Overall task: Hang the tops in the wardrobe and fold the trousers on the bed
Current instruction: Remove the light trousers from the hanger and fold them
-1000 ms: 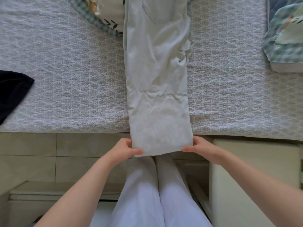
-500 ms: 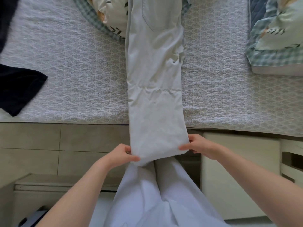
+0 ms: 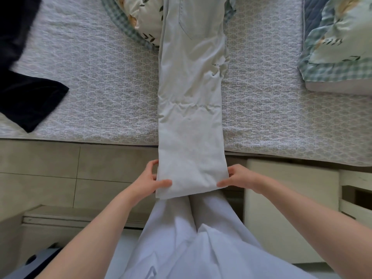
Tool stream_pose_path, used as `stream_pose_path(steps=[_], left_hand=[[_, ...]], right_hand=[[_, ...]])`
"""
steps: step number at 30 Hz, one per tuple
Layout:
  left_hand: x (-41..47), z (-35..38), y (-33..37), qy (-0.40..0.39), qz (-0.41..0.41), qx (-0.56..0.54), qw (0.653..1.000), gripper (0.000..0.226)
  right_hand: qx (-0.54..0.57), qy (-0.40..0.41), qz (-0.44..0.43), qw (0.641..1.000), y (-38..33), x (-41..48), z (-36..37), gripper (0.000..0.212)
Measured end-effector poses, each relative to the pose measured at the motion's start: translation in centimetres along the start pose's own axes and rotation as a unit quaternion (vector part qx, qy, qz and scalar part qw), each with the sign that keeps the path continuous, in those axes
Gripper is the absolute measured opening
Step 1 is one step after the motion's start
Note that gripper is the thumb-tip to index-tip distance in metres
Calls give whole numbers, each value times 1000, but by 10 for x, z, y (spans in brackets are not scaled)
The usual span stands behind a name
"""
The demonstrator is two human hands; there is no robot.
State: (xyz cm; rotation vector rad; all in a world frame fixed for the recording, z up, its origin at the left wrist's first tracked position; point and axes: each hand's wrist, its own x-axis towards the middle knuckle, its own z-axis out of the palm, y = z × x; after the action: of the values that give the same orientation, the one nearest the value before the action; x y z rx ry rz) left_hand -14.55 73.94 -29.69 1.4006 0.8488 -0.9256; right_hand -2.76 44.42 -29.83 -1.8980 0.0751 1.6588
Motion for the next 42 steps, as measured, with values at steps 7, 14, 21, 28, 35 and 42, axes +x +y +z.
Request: stream_pose_path(steps=[7,14,21,28,35,42], left_hand=[[-9,13,-11,-50,-19,8,999,36],[-14,18,-3,-56,6,-32,998,33],[-28,27,-17,102,40,-97,989,54],[-33,32,-22,223,-35,3,974,29],[-36,39,-21,185,-46,-26,981,32],[-32,39,-29,172,-59,-56,982,29]], right_hand=[[27,12,-41,999,4,-9,6,46],[134,-11,-34,990,3,-20,1,28],[158,-58,-28,985,4,-37,8,30],[233,-43,-53,970,14,-49,31,40],[306,-30,-73,949,20,-51,34,50],[298,-24,-44,953,27,-49,34,35]])
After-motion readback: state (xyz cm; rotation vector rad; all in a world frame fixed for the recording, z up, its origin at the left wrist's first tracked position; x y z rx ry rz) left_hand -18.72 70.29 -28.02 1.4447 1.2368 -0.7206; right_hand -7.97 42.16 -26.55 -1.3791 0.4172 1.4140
